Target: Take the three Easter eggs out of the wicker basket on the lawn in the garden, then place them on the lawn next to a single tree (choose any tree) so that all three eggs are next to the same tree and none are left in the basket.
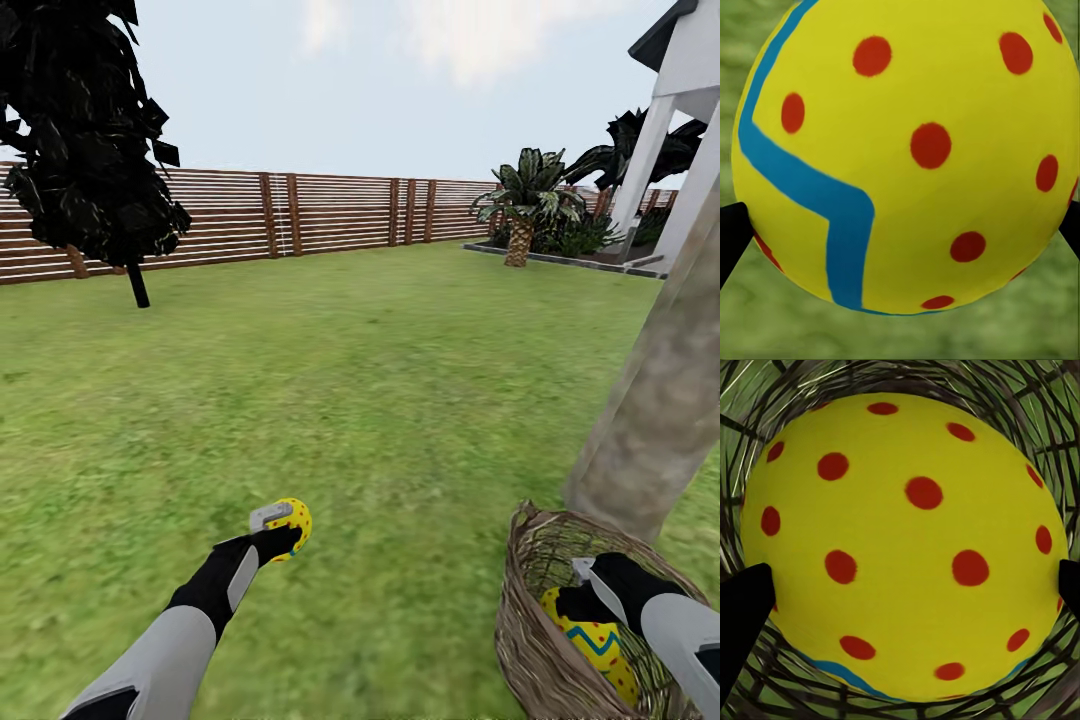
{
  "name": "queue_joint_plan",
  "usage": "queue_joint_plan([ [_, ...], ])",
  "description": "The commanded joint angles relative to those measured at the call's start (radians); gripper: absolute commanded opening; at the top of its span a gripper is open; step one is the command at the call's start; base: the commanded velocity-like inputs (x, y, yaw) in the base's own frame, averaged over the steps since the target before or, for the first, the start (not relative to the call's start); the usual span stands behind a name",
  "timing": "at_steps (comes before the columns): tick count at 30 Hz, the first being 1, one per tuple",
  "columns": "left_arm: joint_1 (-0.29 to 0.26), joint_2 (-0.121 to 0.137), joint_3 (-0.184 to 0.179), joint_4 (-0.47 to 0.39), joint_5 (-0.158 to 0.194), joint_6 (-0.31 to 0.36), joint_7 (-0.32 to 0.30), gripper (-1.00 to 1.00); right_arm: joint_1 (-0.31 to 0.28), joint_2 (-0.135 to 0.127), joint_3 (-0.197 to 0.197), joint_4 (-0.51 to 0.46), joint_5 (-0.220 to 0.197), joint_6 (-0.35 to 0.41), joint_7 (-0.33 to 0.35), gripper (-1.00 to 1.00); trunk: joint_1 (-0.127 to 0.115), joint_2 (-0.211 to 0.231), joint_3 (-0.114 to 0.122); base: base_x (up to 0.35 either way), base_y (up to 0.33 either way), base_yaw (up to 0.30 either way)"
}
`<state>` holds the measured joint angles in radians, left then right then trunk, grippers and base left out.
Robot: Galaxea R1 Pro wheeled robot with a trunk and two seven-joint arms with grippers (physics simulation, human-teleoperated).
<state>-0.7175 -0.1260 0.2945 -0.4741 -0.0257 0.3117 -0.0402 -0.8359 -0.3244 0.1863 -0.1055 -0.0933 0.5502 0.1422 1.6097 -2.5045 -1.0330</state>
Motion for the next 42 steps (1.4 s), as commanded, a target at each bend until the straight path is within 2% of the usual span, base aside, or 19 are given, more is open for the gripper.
queue_joint_plan([
  [1,0.0,-0.001,0.008,-0.002,-0.004,0.007,-0.004,-1.0,0.0,-0.001,0.008,-0.002,-0.01,0.005,0.002,-1.0,-0.001,0.0,0.003,0.0,0.0,0.0],
  [21,0.0,-0.001,0.008,0.016,-0.005,0.006,-0.001,-1.0,0.0,-0.003,0.008,-0.002,-0.011,0.01,0.002,-1.0,-0.01,0.004,0.08,0.0,0.0,0.0],
  [27,0.0,-0.001,0.008,0.017,-0.005,0.006,-0.001,-1.0,0.0,-0.011,0.007,-0.002,-0.011,0.011,0.002,-1.0,-0.033,0.046,0.099,0.0,0.0,0.0],
  [42,0.0,-0.001,0.007,0.028,-0.005,0.006,-0.003,-1.0,0.0,-0.01,0.008,0.013,-0.011,0.011,0.003,-1.0,-0.09,0.151,0.146,0.0,0.0,0.0],
])
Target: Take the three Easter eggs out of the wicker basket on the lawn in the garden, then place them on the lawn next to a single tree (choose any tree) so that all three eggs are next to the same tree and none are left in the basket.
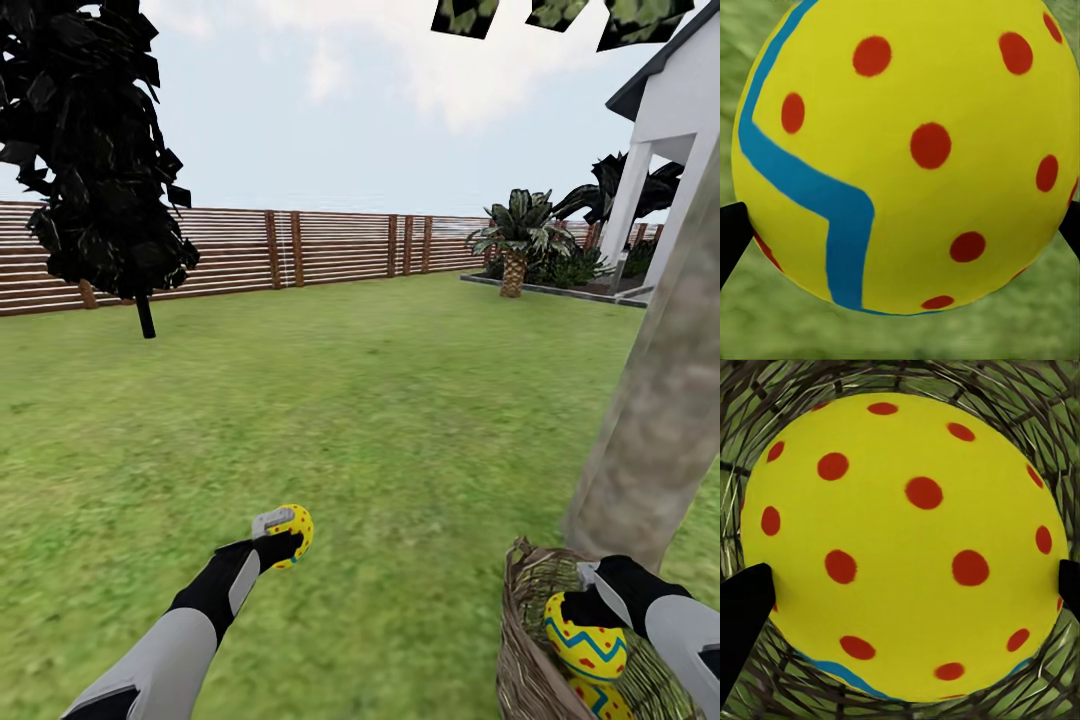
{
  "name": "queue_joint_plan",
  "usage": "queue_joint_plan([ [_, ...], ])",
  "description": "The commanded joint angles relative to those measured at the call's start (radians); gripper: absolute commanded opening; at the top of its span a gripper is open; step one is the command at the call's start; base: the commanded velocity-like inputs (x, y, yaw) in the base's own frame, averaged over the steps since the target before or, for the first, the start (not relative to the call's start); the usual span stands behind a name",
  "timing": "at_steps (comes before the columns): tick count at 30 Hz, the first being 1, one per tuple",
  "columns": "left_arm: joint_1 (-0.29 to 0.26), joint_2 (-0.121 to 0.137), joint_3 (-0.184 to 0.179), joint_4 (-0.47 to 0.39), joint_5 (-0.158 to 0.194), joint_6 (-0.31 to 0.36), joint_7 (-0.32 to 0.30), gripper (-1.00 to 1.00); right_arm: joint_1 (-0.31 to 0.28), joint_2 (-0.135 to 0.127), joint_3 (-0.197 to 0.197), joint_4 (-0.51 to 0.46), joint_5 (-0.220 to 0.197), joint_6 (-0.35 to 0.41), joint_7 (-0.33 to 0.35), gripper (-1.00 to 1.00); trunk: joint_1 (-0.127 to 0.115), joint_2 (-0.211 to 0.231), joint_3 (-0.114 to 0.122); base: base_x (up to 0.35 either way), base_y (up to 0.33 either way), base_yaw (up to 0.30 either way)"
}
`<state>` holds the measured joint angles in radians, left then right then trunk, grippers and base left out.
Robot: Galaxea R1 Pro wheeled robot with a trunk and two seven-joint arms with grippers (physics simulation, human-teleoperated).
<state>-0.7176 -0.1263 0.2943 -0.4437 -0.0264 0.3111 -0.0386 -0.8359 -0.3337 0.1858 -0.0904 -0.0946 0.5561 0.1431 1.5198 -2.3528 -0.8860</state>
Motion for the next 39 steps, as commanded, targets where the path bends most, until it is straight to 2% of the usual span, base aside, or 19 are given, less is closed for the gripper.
queue_joint_plan([
  [1,0.0,-0.001,0.008,-0.002,-0.004,0.006,-0.004,-1.0,0.0,-0.001,0.008,-0.002,-0.01,0.005,0.002,-1.0,-0.004,0.007,0.002,0.0,0.0,0.0],
  [39,0.0,-0.008,0.007,0.016,-0.006,0.008,-0.008,-1.0,0.0,-0.001,0.009,-0.001,-0.01,0.005,0.001,-1.0,-0.15,0.273,0.121,0.0,0.0,0.0],
])
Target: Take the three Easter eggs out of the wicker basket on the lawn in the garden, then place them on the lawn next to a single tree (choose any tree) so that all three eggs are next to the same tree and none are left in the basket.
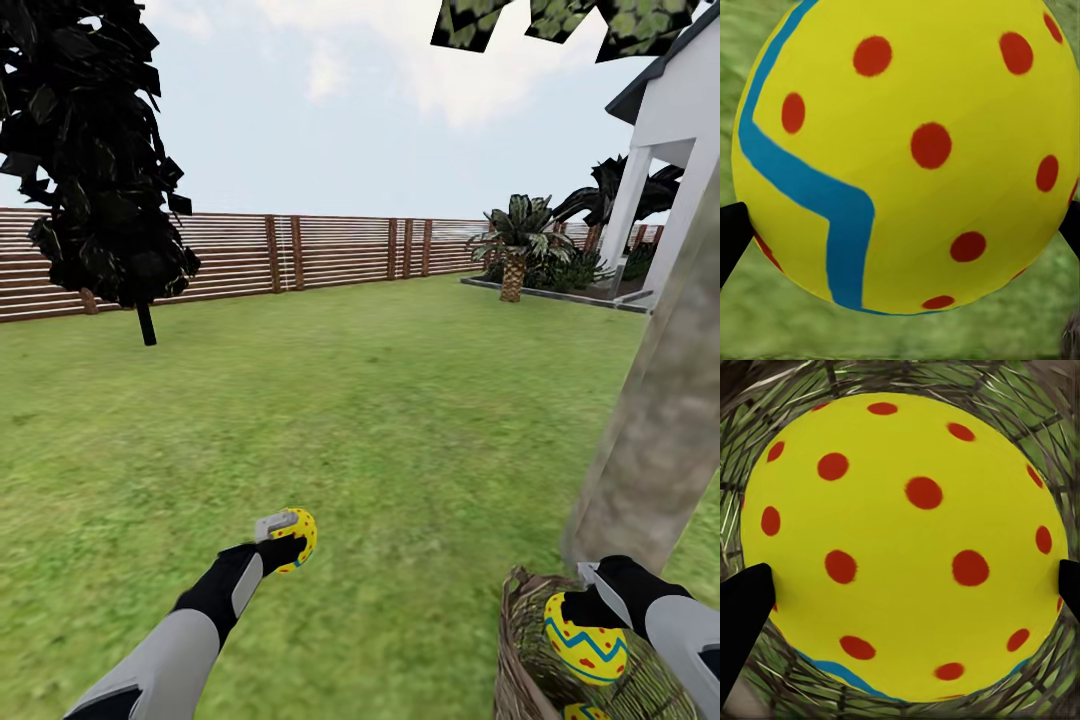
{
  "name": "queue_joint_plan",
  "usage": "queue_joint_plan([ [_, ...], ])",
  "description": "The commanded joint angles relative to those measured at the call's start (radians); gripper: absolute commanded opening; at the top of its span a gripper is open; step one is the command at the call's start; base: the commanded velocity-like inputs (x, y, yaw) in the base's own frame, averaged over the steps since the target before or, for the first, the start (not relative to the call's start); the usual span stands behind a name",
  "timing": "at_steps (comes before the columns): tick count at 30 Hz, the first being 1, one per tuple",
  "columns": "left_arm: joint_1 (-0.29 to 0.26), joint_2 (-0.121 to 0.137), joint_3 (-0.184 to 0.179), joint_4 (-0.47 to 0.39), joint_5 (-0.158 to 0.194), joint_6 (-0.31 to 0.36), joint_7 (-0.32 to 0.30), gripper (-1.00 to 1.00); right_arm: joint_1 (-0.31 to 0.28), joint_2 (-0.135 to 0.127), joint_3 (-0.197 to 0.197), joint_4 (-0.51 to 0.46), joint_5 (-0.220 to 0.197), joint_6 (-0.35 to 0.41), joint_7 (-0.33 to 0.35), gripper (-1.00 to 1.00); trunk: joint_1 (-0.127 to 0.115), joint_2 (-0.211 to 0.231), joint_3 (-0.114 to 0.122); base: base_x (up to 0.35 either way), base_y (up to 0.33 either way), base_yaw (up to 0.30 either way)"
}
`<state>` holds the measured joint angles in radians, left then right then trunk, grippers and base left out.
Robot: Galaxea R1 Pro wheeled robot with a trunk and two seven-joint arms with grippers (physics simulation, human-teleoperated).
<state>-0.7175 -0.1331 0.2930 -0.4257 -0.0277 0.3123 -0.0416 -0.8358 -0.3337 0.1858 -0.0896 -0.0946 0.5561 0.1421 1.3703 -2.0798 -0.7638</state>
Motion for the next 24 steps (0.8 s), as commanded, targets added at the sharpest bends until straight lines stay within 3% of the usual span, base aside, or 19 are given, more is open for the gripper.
queue_joint_plan([
  [1,0.0,-0.002,0.008,0.007,-0.004,0.006,-0.004,-1.0,0.0,-0.001,0.008,-0.001,-0.01,0.005,0.002,-1.0,-0.004,0.007,0.002,0.0,0.0,0.0],
  [24,0.0,-0.003,0.008,0.013,-0.004,0.005,-0.004,-1.0,0.0,-0.001,0.008,-0.001,-0.01,0.005,0.002,-1.0,-0.092,0.168,0.074,0.0,0.0,0.0],
])
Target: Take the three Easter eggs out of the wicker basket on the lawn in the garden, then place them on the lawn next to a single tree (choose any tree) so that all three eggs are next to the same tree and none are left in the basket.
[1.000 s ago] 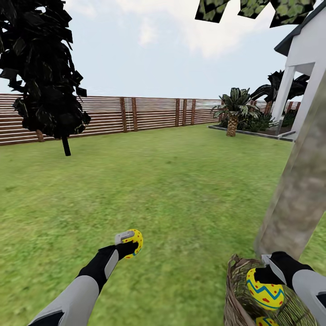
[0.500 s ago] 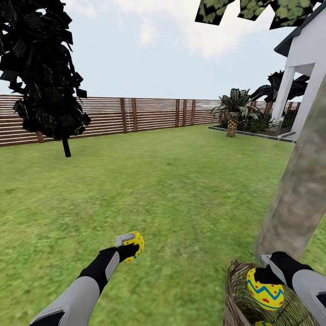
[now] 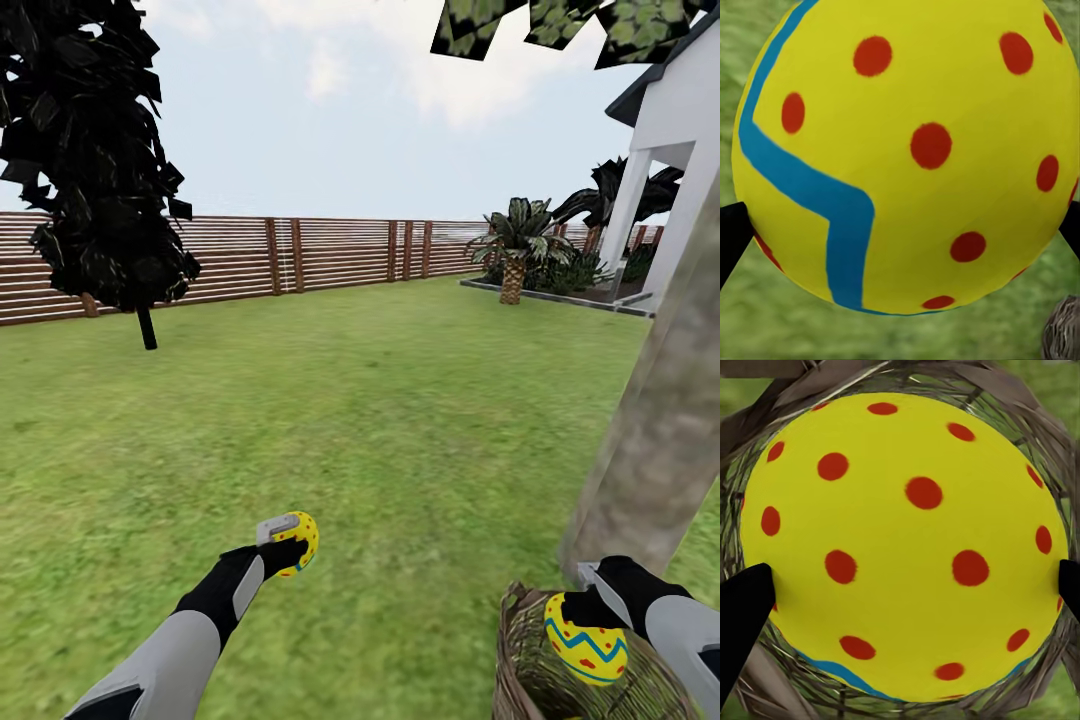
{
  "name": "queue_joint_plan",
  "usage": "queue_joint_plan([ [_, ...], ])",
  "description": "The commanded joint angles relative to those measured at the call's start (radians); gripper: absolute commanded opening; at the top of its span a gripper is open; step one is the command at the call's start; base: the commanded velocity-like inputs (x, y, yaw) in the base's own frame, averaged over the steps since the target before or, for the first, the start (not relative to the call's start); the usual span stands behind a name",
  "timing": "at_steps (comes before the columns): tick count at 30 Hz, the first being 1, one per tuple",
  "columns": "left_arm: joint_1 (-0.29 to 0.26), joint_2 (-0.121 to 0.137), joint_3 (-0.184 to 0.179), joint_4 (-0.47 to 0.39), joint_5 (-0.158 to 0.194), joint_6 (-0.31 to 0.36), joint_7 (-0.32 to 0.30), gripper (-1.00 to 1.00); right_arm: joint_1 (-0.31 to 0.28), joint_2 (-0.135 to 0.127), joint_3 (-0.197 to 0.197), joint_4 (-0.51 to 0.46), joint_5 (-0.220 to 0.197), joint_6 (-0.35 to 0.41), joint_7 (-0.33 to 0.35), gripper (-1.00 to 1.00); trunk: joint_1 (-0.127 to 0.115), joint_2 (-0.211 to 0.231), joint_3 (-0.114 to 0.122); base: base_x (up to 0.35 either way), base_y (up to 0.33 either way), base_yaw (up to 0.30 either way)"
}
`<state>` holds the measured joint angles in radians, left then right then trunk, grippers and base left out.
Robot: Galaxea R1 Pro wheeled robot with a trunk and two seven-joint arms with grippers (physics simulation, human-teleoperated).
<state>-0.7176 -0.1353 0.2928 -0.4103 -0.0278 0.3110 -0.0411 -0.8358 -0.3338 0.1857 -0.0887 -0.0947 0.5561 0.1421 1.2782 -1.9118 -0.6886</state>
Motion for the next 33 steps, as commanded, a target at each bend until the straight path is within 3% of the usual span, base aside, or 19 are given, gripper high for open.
queue_joint_plan([
  [1,0.0,-0.001,0.008,-0.002,-0.004,0.006,-0.005,-1.0,0.0,-0.001,0.009,-0.002,-0.01,0.005,0.002,-1.0,-0.004,0.007,0.002,0.0,0.0,0.0],
  [8,0.0,-0.001,0.008,-0.002,-0.004,0.011,-0.006,-1.0,0.0,0.007,0.009,-0.002,-0.009,0.005,0.002,-1.0,-0.031,0.056,0.024,0.0,0.0,0.0],
  [10,0.0,0.0,0.008,0.033,-0.004,0.025,-0.006,-1.0,0.0,0.006,0.008,-0.002,-0.01,0.006,0.003,-1.0,-0.039,0.07,0.03,0.0,0.0,0.0],
  [13,0.0,0.003,0.011,0.07,0.0,0.153,-0.007,-1.0,0.0,0.007,0.01,-0.002,-0.011,0.007,0.005,-1.0,-0.05,0.091,0.04,0.0,0.0,0.0],
  [15,0.0,0.004,0.012,0.098,0.001,0.187,-0.007,-1.0,0.0,0.013,0.01,-0.001,-0.011,0.007,0.006,-1.0,-0.058,0.105,0.046,0.0,0.0,0.0],
  [17,0.001,0.011,0.016,0.154,-0.002,0.188,-0.006,-1.0,0.0,0.029,0.011,0.003,-0.01,0.007,0.005,-1.0,-0.065,0.119,0.052,0.0,0.0,0.0],
  [20,0.003,0.039,0.016,0.171,-0.001,0.189,-0.005,-1.0,0.0,0.05,0.01,0.023,-0.008,0.005,0.005,-1.0,-0.077,0.14,0.062,0.0,0.0,0.0],
  [33,0.003,0.042,0.013,0.129,-0.005,0.199,-0.001,-1.0,0.0,0.049,0.008,0.024,-0.012,0.004,0.008,-1.0,-0.127,0.231,0.102,0.0,0.0,0.0],
])
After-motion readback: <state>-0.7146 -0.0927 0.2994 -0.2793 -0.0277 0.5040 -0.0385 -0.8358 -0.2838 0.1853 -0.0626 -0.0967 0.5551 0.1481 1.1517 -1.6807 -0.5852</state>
